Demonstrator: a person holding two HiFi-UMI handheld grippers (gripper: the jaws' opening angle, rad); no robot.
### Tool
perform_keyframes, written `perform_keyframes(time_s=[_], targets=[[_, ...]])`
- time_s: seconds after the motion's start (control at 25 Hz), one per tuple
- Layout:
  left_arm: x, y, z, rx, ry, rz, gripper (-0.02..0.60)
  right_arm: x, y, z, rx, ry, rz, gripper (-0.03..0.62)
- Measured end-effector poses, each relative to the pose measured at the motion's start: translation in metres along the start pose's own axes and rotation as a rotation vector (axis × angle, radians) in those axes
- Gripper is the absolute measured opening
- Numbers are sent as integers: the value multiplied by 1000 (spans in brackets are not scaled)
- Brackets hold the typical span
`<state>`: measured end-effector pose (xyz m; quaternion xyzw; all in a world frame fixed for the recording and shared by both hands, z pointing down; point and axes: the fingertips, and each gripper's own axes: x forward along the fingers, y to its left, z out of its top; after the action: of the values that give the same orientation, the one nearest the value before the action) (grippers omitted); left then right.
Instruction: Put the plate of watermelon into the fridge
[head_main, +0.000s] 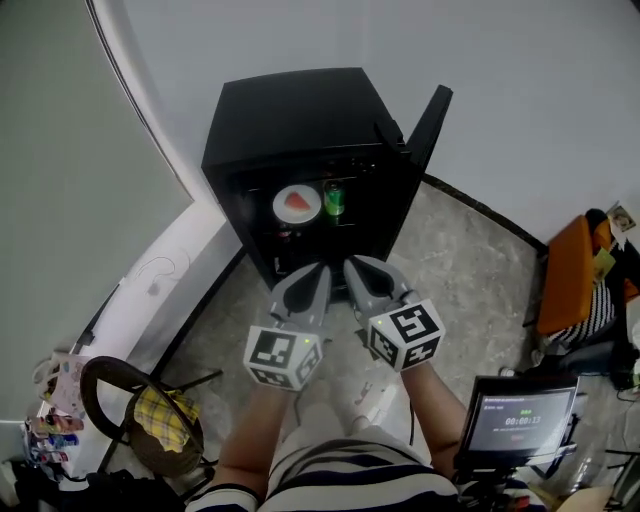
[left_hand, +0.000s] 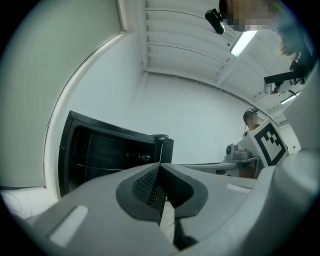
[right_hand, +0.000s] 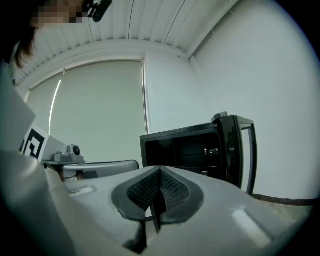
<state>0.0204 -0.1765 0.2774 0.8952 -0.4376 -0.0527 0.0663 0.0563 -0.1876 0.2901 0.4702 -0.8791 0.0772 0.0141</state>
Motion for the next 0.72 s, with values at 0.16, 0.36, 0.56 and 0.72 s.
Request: perform_keyframes(time_s=[0.16,0.36,0.56,0.72], targets=[[-17,-31,-1,12,-3,5,2,-39,7,-1,29,-5,28,-3],[-45,-61,-3,5,-3,26,2,-83,21,1,28,-8,52,-3],[-67,-79,-5,13,9,49,2,-114,29,-5,64,-5,68,-3],[-83,-92,-11,7,12,65,2,-132,35,-15,72,9,82,-3]])
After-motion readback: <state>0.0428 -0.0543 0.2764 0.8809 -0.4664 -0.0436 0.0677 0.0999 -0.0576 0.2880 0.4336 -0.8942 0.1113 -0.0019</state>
